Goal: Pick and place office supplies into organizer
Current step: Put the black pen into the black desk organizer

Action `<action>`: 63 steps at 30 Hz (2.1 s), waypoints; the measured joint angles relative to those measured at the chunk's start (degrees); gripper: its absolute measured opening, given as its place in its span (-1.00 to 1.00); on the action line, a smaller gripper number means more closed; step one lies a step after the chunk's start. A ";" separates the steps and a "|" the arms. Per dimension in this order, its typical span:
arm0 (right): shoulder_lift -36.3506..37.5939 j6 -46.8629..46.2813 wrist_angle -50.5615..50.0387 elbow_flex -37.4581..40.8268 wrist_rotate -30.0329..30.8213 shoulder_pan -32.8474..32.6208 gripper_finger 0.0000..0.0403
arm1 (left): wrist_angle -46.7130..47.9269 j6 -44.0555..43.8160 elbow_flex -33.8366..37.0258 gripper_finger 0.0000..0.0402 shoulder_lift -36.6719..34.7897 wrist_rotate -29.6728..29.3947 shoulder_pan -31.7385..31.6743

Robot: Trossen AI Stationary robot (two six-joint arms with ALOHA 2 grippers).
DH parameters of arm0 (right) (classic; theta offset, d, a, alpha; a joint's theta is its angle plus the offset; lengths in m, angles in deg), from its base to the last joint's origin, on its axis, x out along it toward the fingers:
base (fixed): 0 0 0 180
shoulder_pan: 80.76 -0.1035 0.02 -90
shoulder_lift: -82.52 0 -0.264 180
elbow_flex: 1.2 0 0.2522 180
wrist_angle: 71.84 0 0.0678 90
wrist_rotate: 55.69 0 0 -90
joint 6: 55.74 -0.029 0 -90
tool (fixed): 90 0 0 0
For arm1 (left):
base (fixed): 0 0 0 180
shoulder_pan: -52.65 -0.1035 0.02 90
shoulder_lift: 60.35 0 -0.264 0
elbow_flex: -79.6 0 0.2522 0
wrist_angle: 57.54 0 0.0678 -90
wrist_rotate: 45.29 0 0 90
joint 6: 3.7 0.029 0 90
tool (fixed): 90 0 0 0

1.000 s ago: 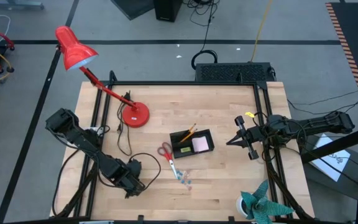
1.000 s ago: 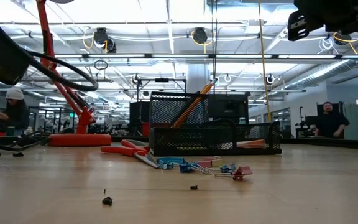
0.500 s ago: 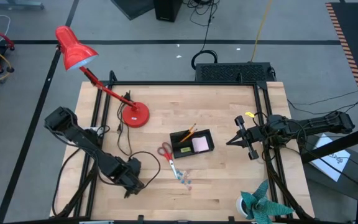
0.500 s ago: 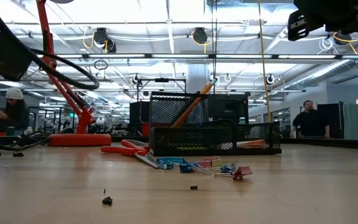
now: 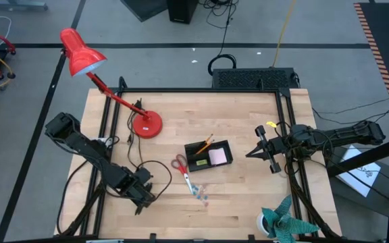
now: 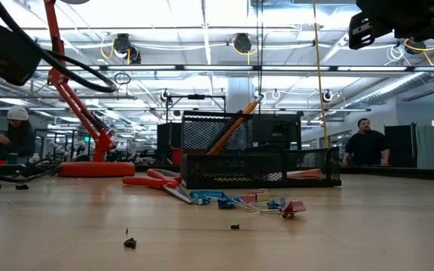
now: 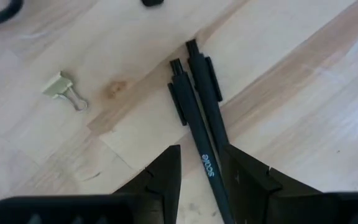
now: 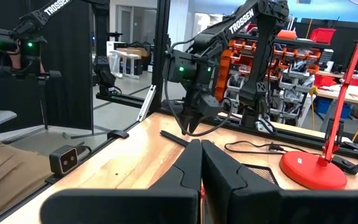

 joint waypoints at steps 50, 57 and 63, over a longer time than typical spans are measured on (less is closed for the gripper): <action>-0.02 -0.24 0.43 0.00 0.00 -0.01 -1.00 | -4.96 7.00 0.31 -0.73 6.30 -10.79 0.23; 0.00 -0.24 0.43 0.00 0.01 -0.01 -1.00 | -6.08 11.40 0.20 -0.85 1.53 -25.03 -0.20; 0.00 -0.24 0.43 0.00 0.02 0.00 -1.00 | -13.59 26.35 0.17 -0.80 -3.00 -40.31 -2.72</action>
